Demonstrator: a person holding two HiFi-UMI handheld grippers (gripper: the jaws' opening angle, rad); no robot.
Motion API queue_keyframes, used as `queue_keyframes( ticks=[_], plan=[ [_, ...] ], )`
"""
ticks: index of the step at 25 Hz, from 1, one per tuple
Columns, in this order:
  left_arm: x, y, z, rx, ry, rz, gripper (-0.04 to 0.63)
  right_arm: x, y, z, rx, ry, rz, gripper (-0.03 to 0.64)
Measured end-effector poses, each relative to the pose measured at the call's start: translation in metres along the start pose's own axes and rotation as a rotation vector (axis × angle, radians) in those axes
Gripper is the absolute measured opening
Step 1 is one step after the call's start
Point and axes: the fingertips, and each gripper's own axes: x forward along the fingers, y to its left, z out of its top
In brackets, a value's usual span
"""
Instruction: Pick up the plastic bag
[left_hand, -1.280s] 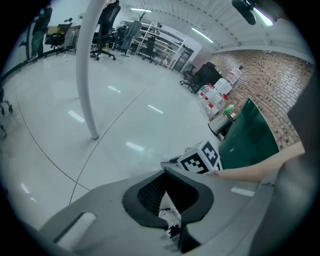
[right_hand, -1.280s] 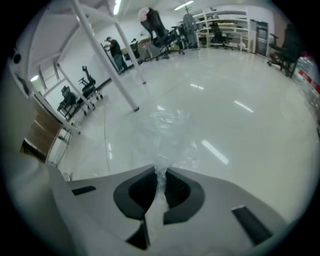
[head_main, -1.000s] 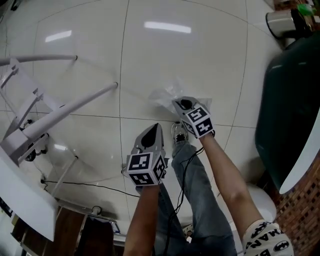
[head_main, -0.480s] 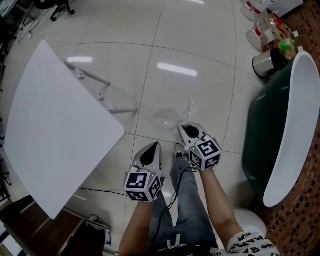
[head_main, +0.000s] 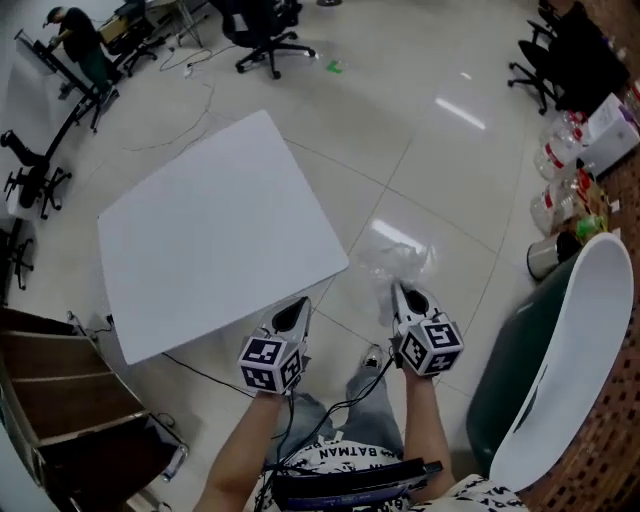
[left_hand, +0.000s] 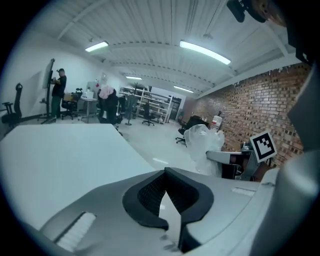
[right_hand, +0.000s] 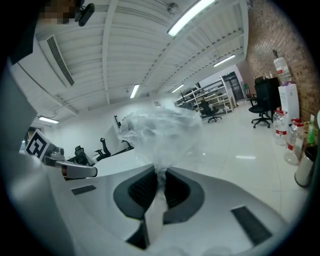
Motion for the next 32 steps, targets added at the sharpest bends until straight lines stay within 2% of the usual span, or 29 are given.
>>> queue_keyframes(
  ticks=[3,7,11,15,20,23,32],
  plan=[
    [-0.058,0.031,0.019,-0.014,-0.046,0.078,0.002,0.0,0.047,0.031,-0.031,-0.022,0.049,0.014],
    [-0.126,0.073,0.036,-0.048,-0.141,0.197,0.002,0.011,0.114,0.069,-0.136,-0.05,0.14,0.014],
    [-0.178,0.095,0.043,-0.093,-0.231,0.278,0.002,0.014,0.166,0.075,-0.232,-0.042,0.199,0.014],
    [-0.212,0.111,0.05,-0.121,-0.307,0.321,0.002,0.02,0.212,0.072,-0.293,-0.039,0.252,0.014],
    [-0.233,0.125,0.037,-0.148,-0.323,0.334,0.002,0.025,0.258,0.052,-0.27,-0.035,0.291,0.012],
    [-0.241,0.133,0.032,-0.145,-0.313,0.35,0.002,0.031,0.282,0.049,-0.304,-0.029,0.327,0.012],
    [-0.257,0.152,0.025,-0.136,-0.294,0.371,0.003,0.037,0.306,0.053,-0.293,-0.039,0.35,0.012]
  ],
)
